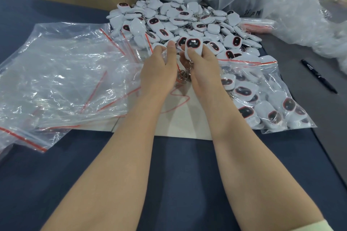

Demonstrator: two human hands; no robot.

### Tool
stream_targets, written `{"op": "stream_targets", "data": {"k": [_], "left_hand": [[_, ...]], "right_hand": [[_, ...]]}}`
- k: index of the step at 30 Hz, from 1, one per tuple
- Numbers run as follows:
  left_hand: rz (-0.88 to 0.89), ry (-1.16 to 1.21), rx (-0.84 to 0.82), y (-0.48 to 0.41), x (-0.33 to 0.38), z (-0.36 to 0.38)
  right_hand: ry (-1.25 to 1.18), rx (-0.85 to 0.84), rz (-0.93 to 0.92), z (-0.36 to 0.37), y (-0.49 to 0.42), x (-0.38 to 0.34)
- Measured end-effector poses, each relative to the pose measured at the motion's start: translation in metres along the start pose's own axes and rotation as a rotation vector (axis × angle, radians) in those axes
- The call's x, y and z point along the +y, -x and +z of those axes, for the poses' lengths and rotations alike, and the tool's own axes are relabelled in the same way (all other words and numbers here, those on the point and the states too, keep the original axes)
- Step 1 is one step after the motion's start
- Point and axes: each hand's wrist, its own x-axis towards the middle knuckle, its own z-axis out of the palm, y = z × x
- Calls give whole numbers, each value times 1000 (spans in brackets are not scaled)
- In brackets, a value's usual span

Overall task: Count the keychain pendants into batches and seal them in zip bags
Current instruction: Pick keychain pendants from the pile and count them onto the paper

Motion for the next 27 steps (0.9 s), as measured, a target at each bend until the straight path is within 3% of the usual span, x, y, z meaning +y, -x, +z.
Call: {"op": "stream_targets", "data": {"k": [15, 23, 27], "left_hand": [[-1, 9, 0, 1, 2, -1], [-8, 40, 4, 0, 2, -1], [-13, 42, 1, 1, 2, -2]], "right_hand": [[172, -27, -90, 2, 0, 3], [108, 48, -37, 4, 0, -4], [128, 3, -1, 3, 3, -6]]}}
